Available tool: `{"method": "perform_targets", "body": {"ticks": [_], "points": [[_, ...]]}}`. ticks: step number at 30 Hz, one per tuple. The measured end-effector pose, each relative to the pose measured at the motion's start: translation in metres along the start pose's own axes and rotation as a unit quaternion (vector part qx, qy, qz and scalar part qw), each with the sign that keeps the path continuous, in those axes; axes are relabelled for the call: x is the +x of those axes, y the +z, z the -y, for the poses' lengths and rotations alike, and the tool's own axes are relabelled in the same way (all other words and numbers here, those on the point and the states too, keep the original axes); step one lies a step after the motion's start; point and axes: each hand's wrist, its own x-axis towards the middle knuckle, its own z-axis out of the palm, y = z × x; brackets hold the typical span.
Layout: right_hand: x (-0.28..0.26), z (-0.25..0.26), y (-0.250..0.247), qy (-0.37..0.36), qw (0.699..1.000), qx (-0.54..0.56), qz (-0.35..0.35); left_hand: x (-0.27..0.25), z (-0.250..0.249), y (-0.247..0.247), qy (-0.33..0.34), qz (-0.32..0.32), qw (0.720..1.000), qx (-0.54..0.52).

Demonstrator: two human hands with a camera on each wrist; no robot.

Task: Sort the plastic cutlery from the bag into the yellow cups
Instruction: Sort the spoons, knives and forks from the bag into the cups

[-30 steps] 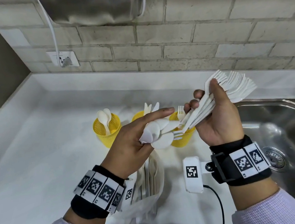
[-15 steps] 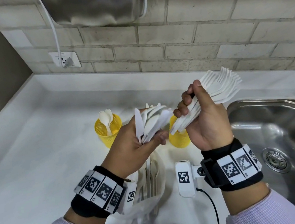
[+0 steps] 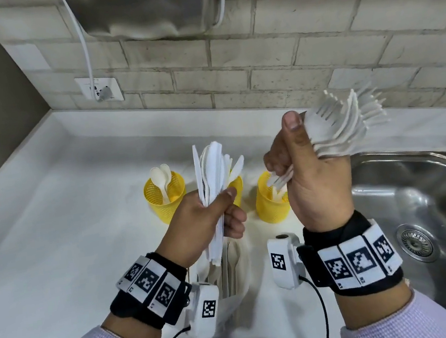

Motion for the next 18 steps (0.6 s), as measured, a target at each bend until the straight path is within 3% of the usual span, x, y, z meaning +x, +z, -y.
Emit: {"method": "perform_targets", "body": {"ticks": [4, 7, 11, 14, 18], "points": [[-0.01, -0.011, 0.01, -0.024, 0.995, -0.099, 0.02, 0.002, 0.002, 0.009, -0.062, -0.023, 0.99, -0.124], [-0.027, -0.037, 0.021, 0.022, 0.993, -0.115, 0.017, 0.001, 0.0, 0.012, -0.077, -0.033, 0.975, -0.207], [-0.049, -0.073, 0.027, 0.112, 0.987, -0.116, -0.011, 0.002, 0.0, 0.011, -0.076, -0.029, 0.977, -0.197], [-0.05, -0.08, 0.024, 0.09, 0.988, -0.113, -0.046, 0.003, 0.002, 0.007, -0.089, -0.071, 0.974, -0.196], [-0.042, -0.086, 0.009, 0.103, 0.983, -0.143, -0.049, 0.004, 0.004, 0.003, -0.076, -0.073, 0.978, -0.178]]}}
